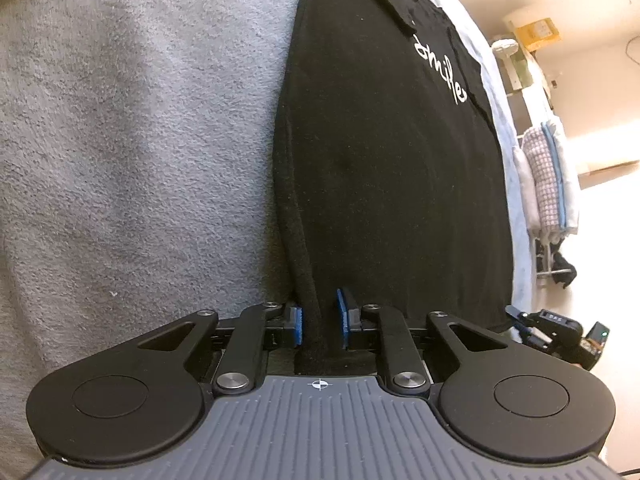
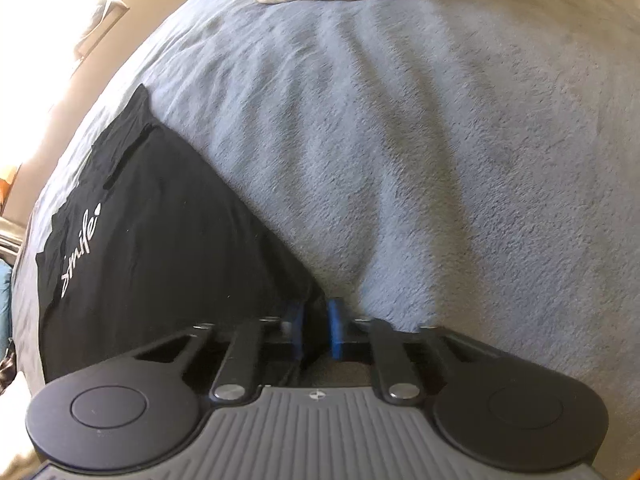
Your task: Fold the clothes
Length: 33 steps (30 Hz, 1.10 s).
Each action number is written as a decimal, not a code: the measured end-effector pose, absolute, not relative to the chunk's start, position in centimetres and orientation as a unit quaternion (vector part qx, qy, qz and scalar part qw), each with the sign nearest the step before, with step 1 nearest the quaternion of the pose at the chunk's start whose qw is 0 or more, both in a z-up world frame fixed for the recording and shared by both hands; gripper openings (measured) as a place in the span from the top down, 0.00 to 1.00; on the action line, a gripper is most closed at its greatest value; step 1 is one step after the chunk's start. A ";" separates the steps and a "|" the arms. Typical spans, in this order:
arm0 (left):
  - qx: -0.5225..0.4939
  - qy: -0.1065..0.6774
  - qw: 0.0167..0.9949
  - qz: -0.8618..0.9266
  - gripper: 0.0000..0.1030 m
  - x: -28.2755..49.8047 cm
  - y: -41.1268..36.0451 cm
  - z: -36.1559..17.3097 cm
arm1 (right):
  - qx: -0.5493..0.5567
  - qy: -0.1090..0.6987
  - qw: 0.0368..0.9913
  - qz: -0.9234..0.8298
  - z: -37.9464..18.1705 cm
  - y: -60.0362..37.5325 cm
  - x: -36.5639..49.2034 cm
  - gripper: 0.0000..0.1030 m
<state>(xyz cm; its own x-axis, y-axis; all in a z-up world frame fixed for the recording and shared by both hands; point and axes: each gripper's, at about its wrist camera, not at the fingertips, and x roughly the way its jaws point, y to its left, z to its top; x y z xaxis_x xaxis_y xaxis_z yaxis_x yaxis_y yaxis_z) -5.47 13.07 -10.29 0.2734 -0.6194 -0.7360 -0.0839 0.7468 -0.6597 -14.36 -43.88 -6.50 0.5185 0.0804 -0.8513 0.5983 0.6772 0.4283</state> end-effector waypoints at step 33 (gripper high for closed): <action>-0.320 0.427 0.824 -0.189 0.98 1.8 15.3 -3.7 | 0.328 0.351 0.870 -0.113 2.4 -41.6 -4.4 0.98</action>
